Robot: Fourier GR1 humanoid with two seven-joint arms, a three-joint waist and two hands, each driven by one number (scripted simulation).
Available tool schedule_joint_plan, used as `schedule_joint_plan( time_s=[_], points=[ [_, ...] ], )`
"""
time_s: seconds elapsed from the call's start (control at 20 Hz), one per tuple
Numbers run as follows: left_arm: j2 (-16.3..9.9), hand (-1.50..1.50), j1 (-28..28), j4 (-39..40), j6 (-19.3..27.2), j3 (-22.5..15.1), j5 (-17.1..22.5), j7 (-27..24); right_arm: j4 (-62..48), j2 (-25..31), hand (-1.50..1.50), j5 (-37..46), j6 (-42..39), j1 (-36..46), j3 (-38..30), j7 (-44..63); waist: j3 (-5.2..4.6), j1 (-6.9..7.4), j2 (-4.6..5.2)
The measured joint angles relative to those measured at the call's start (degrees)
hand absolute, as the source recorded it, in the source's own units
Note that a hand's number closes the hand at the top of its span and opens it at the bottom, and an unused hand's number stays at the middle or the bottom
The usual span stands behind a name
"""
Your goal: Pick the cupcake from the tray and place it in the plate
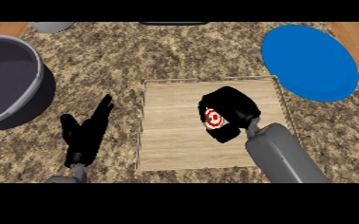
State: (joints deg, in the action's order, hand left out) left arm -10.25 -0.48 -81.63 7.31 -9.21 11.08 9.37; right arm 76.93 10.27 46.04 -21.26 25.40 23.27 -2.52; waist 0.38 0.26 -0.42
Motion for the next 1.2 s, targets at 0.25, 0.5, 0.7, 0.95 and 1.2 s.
schedule_joint_plan(
  time_s=[0.25, 0.5, 0.7, 0.95, 1.2],
  points=[
    [-0.4, 0.00, 0.1, -0.3, -1.0, 1.4, 0.1, 0.9, 4.0, 0.0, 1.50, 3.3, 3.3, -4.5, -0.1, 1.0, -0.06, -0.32, -0.21],
    [-0.6, 0.00, 2.1, -1.6, -0.2, 1.8, -0.5, 0.8, 15.1, 1.1, 1.50, 8.4, 10.0, -16.9, 2.0, 7.5, -0.24, -1.44, -0.82],
    [-0.7, 0.00, 2.1, -2.4, -0.1, 2.0, -0.6, 1.9, 25.1, 0.2, 1.50, 9.5, 17.3, -24.4, 2.2, 8.4, -0.18, -1.74, -0.45],
    [-0.4, 0.00, 1.8, -2.2, -0.6, 2.0, -0.7, 1.7, 35.4, -0.9, 1.50, 9.4, 23.9, -30.7, 0.3, 9.5, -0.14, -1.47, -0.16],
    [-0.4, 0.00, 1.6, -2.7, -1.0, 2.3, -0.7, 2.2, 41.7, -2.4, 1.50, 3.1, 26.9, -33.8, -6.3, 10.7, -0.13, -1.08, 0.05]
  ],
)
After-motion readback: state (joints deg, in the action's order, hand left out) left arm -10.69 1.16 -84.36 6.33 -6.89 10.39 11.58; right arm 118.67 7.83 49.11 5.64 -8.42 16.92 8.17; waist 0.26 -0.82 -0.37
